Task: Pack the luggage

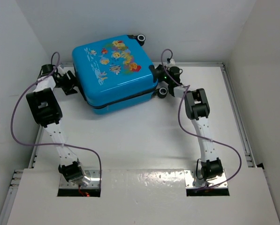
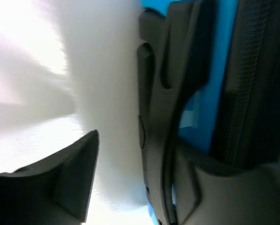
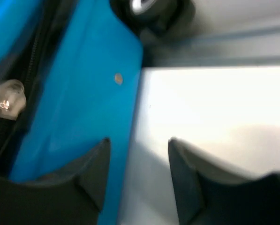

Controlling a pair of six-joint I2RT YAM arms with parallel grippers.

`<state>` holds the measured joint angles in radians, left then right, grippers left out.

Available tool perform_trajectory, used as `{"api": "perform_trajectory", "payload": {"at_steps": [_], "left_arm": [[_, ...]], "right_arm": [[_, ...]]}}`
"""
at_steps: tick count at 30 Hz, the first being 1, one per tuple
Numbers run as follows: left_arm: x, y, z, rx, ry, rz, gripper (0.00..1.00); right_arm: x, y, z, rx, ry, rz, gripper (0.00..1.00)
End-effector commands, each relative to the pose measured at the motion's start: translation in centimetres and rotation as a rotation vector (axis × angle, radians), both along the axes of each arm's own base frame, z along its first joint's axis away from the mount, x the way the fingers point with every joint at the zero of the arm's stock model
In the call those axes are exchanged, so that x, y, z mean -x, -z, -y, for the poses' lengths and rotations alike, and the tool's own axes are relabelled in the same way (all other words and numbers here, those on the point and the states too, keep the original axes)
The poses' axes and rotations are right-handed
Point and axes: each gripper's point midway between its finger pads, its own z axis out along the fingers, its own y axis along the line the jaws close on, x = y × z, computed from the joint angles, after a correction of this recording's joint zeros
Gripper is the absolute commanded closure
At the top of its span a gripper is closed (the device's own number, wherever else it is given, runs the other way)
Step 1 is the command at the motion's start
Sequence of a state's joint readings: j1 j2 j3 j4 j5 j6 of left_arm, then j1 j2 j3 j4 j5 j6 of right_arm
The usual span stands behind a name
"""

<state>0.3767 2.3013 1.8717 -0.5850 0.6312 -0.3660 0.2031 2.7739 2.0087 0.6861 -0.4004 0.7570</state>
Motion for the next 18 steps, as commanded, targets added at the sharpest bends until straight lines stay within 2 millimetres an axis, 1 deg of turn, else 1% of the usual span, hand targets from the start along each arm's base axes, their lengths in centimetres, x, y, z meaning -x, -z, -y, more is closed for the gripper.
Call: {"api": "perform_trajectory", "payload": {"at_steps": [1, 2, 3, 4, 5, 6, 7, 8, 9, 10, 11, 12, 13, 14, 15, 16, 17, 18], "left_arm": [[-2.0, -1.1, 3.5, -0.007, 0.064, 0.099, 0.31], [-1.8, -1.8, 3.6, -0.002, 0.056, 0.102, 0.29], [-1.6, -2.0, 3.6, -0.004, 0.056, 0.107, 0.28], [-1.4, -2.3, 3.7, 0.002, 0.049, 0.105, 0.28], [-1.1, -2.7, 3.8, 0.007, 0.043, 0.104, 0.27], [-0.5, -3.2, 4.6, 0.008, 0.054, 0.104, 0.27], [-0.1, -3.3, 4.7, 0.001, 0.062, 0.107, 0.27], [0.4, -3.5, 4.9, 0.002, 0.062, 0.104, 0.27], [1.0, -3.6, 5.6, -0.002, 0.078, 0.102, 0.27], [2.2, -3.5, 6.1, 0.01, 0.083, 0.091, 0.27], [2.7, -3.5, 6.8, 0.017, 0.098, 0.095, 0.27], [3.3, -3.3, 7.0, 0.019, 0.098, 0.09, 0.27], [4.4, -2.5, 8.0, 0.033, 0.116, 0.075, 0.27], [4.9, -3.2, 8.4, 0.049, 0.116, 0.087, 0.27], [5.3, -3.1, 9.2, 0.063, 0.127, 0.086, 0.27], [5.6, -2.7, 9.5, 0.08, 0.138, 0.084, 0.28], [5.9, -2.8, 10.4, 0.109, 0.145, 0.088, 0.28], [6.2, -3.1, 11.6, 0.145, 0.174, 0.096, 0.28]], "right_arm": [[2.2, -3.4, 0.9, -0.057, -0.042, -0.108, 0.47], [3.1, -2.8, 0.6, -0.046, -0.067, -0.136, 0.47], [4.8, 0.0, 1.0, -0.026, -0.074, -0.23, 0.5], [5.1, -1.3, 1.3, -0.022, -0.083, -0.228, 0.55], [5.9, -0.7, 1.0, -0.02, -0.103, -0.272, 0.58], [7.1, 0.6, 1.0, -0.016, -0.128, -0.342, 0.62], [8.0, 0.9, 0.9, -0.013, -0.147, -0.391, 0.73], [8.6, 1.1, 0.7, -0.015, -0.162, -0.417, 0.77], [9.3, 0.9, 0.8, -0.019, -0.178, -0.438, 0.81], [11.2, 0.8, 0.4, -0.034, -0.22, -0.478, 0.86], [12.8, 0.9, 0.5, -0.036, -0.228, -0.507, 0.88], [14.0, 0.9, 0.2, -0.036, -0.257, -0.514, 0.91], [16.2, 1.6, -0.5, -0.032, -0.293, -0.552, 0.92], [17.9, 0.8, -0.6, -0.019, -0.315, -0.552, 0.92], [19.1, 0.7, -0.9, -0.03, -0.343, -0.57, 0.92], [22.7, 2.3, -1.5, -0.053, -0.393, -0.66, 0.92], [23.8, 0.4, -2.0, -0.081, -0.434, -0.642, 0.93], [24.6, 0.0, -2.2, -0.089, -0.451, -0.632, 0.93]]}}
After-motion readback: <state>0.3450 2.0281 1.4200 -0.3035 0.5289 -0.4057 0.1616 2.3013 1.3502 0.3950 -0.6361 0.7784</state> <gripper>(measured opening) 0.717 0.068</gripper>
